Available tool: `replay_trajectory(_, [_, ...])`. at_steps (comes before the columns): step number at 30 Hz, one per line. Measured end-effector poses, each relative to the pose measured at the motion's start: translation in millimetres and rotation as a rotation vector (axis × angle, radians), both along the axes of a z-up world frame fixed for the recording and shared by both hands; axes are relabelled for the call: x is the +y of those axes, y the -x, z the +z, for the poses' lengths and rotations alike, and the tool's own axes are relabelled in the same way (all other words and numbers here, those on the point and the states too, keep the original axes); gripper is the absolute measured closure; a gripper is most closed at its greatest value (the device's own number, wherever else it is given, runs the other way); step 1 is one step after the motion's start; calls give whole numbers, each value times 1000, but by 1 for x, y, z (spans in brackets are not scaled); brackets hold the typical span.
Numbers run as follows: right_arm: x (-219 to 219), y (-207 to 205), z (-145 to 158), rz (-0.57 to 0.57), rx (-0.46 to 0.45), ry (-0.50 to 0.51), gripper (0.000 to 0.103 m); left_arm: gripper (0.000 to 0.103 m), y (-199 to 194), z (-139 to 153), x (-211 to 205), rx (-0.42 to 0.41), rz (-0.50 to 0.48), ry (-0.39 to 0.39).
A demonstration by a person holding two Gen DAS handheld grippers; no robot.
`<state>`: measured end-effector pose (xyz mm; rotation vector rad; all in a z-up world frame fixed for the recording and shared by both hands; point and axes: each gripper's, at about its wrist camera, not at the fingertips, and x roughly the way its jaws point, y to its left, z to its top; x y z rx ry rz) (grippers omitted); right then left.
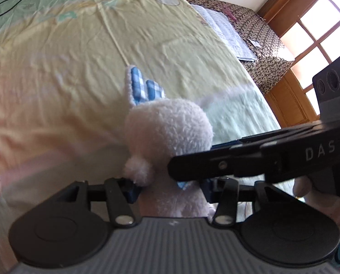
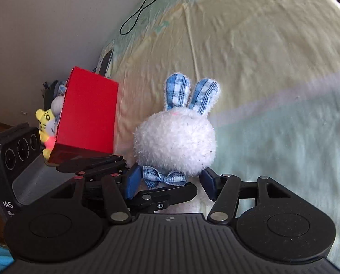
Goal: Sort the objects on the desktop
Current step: 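Carry the second white bunny back toward the red box with the right gripper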
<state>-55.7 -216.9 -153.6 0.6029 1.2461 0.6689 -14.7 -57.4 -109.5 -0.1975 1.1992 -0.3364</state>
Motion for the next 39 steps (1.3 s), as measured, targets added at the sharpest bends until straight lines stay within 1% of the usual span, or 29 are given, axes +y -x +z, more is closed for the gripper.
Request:
replay_trajectory(2, [-2, -3, 5, -13, -16, -5, 42, 48, 1, 3, 9, -17, 32, -9])
replay_trajectory(3, [-5, -5, 8, -19, -29, -7, 41, 48, 0, 6, 10, -29, 51, -11])
replay_trajectory(5, [-10, -10, 12, -34, -46, -17, 39, 41, -5, 11, 17, -55, 70, -9])
replay_trajectory(6, [-12, -12, 12, -44, -44, -17, 37, 40, -6, 13, 18, -70, 76, -12])
replay_trajectory(10, [-12, -20, -2, -77, -4, -28, 36, 34, -15, 14, 16, -88, 81, -13])
replay_trajectory(12, [-10, -22, -10, -103, 31, -65, 37, 34, -16, 13, 17, -86, 81, -24])
replay_trajectory(14, [-5, -26, -16, -122, 60, -99, 37, 30, -14, 12, 15, -92, 66, -49])
replay_trajectory(16, [2, -29, -18, -116, 63, -104, 37, 30, -9, 14, 18, -103, 65, -82])
replay_trajectory(17, [5, -29, -17, -106, 61, -99, 37, 30, -7, 15, 22, -105, 71, -86])
replay_trajectory(19, [10, -29, -15, -84, 49, -86, 39, 30, -6, 18, 29, -105, 87, -84])
replay_trajectory(21, [11, -27, -13, -69, 40, -78, 41, 30, -5, 24, 33, -123, 94, -83])
replay_trajectory(25, [9, -27, -13, -69, 39, -72, 46, 29, -6, 22, 22, -145, 60, -89])
replay_trajectory(28, [14, -21, -8, -37, -3, -32, 48, 29, -9, 13, 10, -140, 29, -96])
replay_trajectory(30, [17, -16, -2, -21, -49, 10, 48, 29, -5, 13, 6, -162, 18, -104])
replay_trajectory(32, [17, -12, 3, -35, -68, 21, 49, 29, 0, 16, 7, -169, 12, -87])
replay_trajectory(34, [17, -6, 12, -53, -100, 14, 49, 29, 6, 27, 12, -206, 2, -71])
replay_trajectory(37, [26, 5, 35, -74, -194, 15, 49, 29, 15, 50, 25, -268, 4, -41])
replay_trajectory(39, [36, 9, 52, -81, -258, 12, 49, 29, 23, 66, 34, -324, 11, -46])
